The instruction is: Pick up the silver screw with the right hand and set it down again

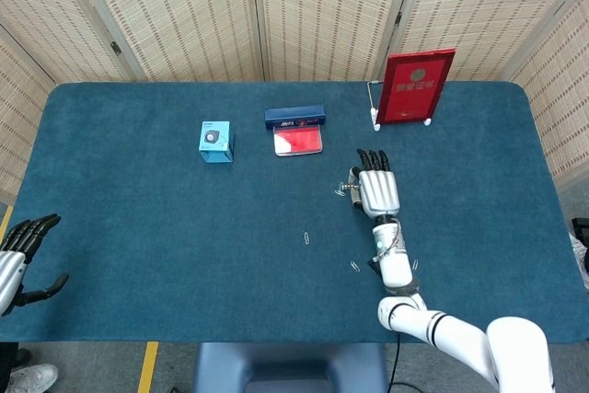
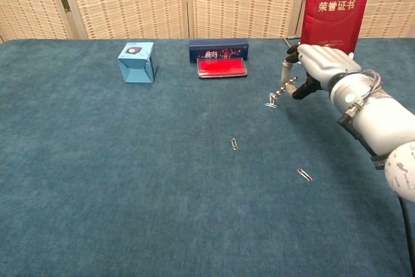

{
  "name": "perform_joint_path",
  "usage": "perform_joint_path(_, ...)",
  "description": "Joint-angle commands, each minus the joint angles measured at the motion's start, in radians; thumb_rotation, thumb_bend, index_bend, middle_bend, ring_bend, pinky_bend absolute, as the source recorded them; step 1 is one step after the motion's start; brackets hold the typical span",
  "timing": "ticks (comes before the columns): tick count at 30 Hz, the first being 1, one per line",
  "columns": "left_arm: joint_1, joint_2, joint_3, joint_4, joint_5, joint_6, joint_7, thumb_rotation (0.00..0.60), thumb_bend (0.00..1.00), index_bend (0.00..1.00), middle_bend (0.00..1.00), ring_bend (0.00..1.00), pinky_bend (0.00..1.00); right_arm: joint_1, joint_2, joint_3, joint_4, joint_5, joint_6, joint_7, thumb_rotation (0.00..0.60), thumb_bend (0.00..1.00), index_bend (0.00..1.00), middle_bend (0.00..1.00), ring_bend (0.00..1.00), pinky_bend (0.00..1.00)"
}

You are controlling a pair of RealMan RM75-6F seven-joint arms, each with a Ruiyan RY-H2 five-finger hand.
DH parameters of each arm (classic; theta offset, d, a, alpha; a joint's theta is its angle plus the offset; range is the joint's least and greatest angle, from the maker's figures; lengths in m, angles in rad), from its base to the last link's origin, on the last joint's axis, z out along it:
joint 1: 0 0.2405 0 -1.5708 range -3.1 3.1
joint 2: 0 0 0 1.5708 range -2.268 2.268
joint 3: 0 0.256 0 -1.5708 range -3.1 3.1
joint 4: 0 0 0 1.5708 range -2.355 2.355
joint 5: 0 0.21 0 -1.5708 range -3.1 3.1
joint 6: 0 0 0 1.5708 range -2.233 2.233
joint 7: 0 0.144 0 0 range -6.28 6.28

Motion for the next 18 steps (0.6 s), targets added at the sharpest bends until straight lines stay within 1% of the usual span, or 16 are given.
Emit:
perform_joint_path(1,0.004,0.001,0.000,0.002,0.002,0.009,-0.007,0.600,0.36,0.00,0.10,0.10,0.05,0.011,-0.014,-0.002,0.015,-0.003,-0.002,0.005,0.600,0.50,0.75,0.13,0.07,0.00)
perform_joint_path(6,0.017,0.004,0.000,-0.001,0.003,0.034,-0.013,0.600,0.36,0.00,0.10,0.10,0.05,0.016,-0.020,-0.006,0.023,-0.007,-0.007,0.015,0.600,0.50,0.75,0.13,0.07,0.00)
perform_joint_path(12,0.020,0.003,0.001,-0.007,0.003,0.035,0.005,0.600,0.36,0.00,0.10,0.09,0.05,0.018,-0.021,-0.011,0.027,0.001,-0.022,0.013,0.600,0.50,0.75,0.13,0.07,0.00)
perform_joint_path(18,0.023,0.004,0.000,-0.010,0.004,0.039,0.004,0.600,0.36,0.00,0.10,0.09,0.05,0.012,-0.013,-0.009,0.013,-0.011,0.002,0.028,0.600,0.50,0.75,0.13,0.07,0.00)
